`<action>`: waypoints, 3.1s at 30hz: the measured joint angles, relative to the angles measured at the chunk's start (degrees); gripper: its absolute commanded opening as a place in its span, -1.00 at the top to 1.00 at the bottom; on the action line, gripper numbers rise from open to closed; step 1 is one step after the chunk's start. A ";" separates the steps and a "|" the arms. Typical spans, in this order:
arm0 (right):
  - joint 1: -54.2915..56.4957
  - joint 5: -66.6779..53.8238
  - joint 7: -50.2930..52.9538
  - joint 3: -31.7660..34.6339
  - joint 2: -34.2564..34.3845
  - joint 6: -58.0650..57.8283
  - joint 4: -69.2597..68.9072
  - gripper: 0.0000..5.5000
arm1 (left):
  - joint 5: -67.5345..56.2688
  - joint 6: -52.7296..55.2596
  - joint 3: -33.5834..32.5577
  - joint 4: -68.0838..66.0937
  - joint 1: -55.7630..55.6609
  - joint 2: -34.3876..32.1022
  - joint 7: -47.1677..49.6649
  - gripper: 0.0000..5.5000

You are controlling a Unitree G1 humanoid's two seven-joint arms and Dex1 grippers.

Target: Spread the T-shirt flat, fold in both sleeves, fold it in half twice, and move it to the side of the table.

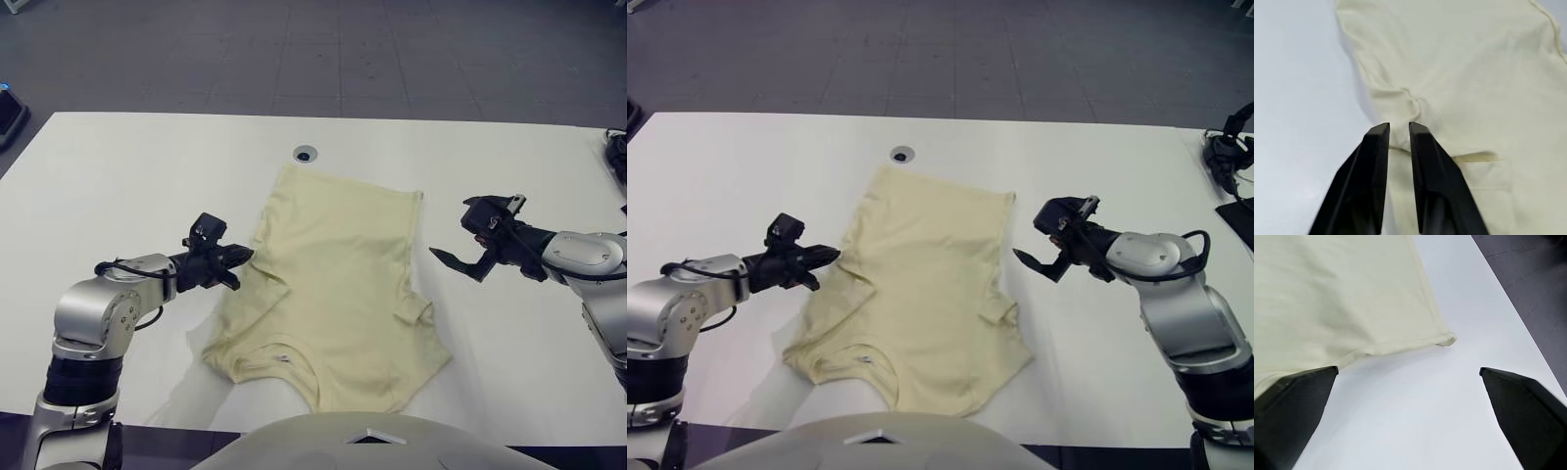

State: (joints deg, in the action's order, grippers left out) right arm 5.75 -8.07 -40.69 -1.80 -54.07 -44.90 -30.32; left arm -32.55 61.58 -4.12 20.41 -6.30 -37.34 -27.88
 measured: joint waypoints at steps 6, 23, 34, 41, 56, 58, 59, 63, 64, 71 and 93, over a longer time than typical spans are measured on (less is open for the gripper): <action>-0.01 0.15 0.02 -0.12 0.00 0.08 0.02 -0.96 | 1.98 -1.09 0.39 -3.99 -0.02 0.03 -0.59 0.28; 0.70 0.30 -0.11 -0.94 0.00 0.97 1.03 -0.96 | 3.84 -2.32 3.21 -5.98 -0.03 0.85 -2.22 0.99; 0.64 0.62 0.05 -0.94 0.00 0.98 0.92 -0.96 | 0.68 2.32 1.72 2.46 -2.97 3.27 -0.85 0.99; 0.52 0.91 0.56 -0.98 0.31 0.80 0.41 -0.96 | 2.20 2.71 8.37 2.34 -2.06 5.31 0.64 0.99; -8.14 -15.09 -2.42 15.34 5.98 -20.17 -7.18 -0.96 | -9.67 13.61 -12.38 14.27 -3.04 4.72 1.00 0.02; -11.90 -20.26 -4.05 20.70 7.80 -29.57 -9.20 -0.96 | -13.03 16.65 -19.35 16.41 -4.27 4.74 1.51 -0.10; -13.69 -22.63 -4.94 22.91 8.53 -33.40 -10.21 -0.96 | -13.85 17.58 -21.88 16.67 -4.70 4.73 2.27 -0.14; -24.93 -29.76 -9.26 25.91 7.19 -43.02 -13.58 -0.96 | -12.52 19.91 -29.26 16.47 -3.48 5.31 7.53 -0.38; -26.24 -30.16 -9.57 25.88 6.40 -43.31 -13.55 -0.96 | -12.53 20.32 -29.47 16.67 -2.75 6.04 8.44 -0.42; -27.10 -29.39 -5.42 22.18 6.74 -38.25 -11.35 -0.49 | -12.63 21.59 -27.23 18.72 -2.53 10.21 11.93 -0.90; -28.64 -31.32 -1.02 14.43 4.80 -31.12 -11.93 0.99 | -11.93 20.11 -22.47 17.39 -3.75 9.14 12.43 -0.96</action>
State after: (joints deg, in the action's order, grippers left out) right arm -22.90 -39.39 -41.71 12.63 -49.26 -76.02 -42.25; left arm -44.49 81.68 -26.59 37.80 -10.04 -28.20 -15.45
